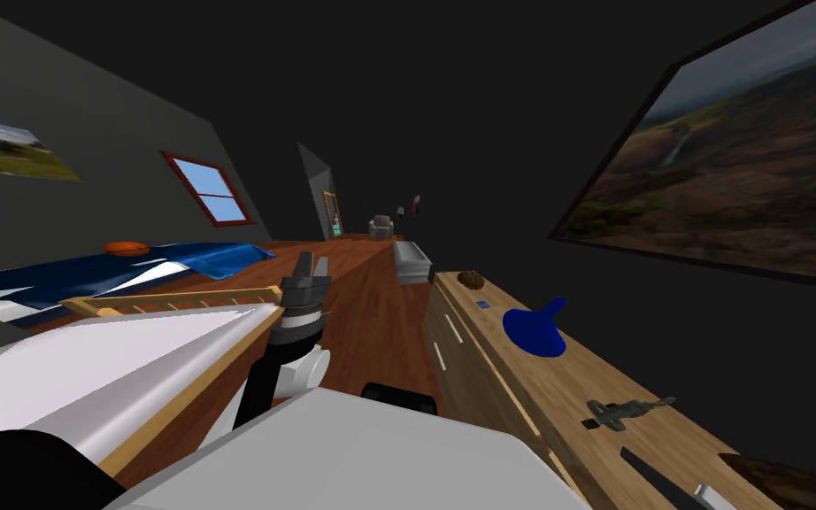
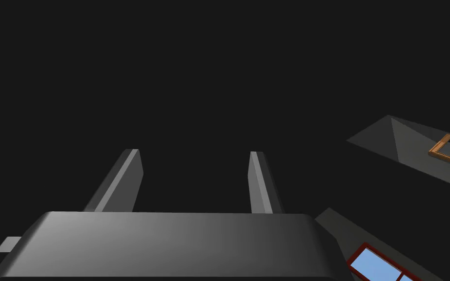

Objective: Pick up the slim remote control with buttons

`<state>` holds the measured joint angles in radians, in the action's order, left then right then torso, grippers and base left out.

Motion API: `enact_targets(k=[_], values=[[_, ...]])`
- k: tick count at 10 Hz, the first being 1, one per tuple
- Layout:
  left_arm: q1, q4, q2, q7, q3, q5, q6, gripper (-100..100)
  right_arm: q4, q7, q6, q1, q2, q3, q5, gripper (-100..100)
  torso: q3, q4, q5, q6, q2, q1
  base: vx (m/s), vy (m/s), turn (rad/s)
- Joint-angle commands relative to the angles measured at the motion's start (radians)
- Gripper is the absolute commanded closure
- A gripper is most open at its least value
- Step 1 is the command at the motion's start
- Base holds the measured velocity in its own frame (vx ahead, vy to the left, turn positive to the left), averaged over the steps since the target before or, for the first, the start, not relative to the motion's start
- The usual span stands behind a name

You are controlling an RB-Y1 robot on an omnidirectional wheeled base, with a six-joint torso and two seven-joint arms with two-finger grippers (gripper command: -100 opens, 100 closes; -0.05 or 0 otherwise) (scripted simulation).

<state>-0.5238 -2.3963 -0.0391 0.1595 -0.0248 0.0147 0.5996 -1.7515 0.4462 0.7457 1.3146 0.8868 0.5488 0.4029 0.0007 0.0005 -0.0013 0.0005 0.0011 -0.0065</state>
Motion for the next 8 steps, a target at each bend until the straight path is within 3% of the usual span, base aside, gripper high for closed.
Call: enact_targets(k=[1, 3, 4, 7, 8], values=[[0.000, 0.000, 0.000, 0.000, 0.000, 0.000, 0.000, 0, 0.033, 0.007, 0.007, 0.017, 0.017, 0.010, 0.031, -100, 0.000, 0.000, 0.000, 0.000, 0.000, 0.000, -0.026, -0.057, 0.224], [0.000, 0.000, 0.000, 0.000, 0.000, 0.000, 0.000, 0, 0.124, 0.021, 0.028, 0.067, 0.067, 0.032, 0.098, -100, 0.000, 0.000, 0.000, 0.001, 0.000, 0.000, -0.029, -0.060, 0.354], [0.000, 0.000, 0.000, 0.000, 0.000, 0.000, 0.000, 0, 0.124, 0.021, 0.028, 0.067, 0.067, 0.032, 0.119, -100, 0.000, 0.000, 0.000, 0.000, 0.000, -0.001, -0.026, -0.071, 0.235], [0.000, 0.000, 0.000, 0.000, 0.000, 0.000, 0.000, 0, 0.212, 0.029, 0.048, 0.109, 0.110, 0.043, 0.204, -100, 0.000, 0.000, 0.000, 0.002, -0.001, 0.001, -0.025, -0.047, 0.226], [0.000, 0.000, 0.000, 0.000, 0.000, 0.000, 0.000, 0, 0.212, 0.029, 0.048, 0.109, 0.110, 0.043, 0.212, -100, 0.000, 0.000, 0.000, 0.001, -0.001, 0.001, -0.027, -0.043, 0.156]])
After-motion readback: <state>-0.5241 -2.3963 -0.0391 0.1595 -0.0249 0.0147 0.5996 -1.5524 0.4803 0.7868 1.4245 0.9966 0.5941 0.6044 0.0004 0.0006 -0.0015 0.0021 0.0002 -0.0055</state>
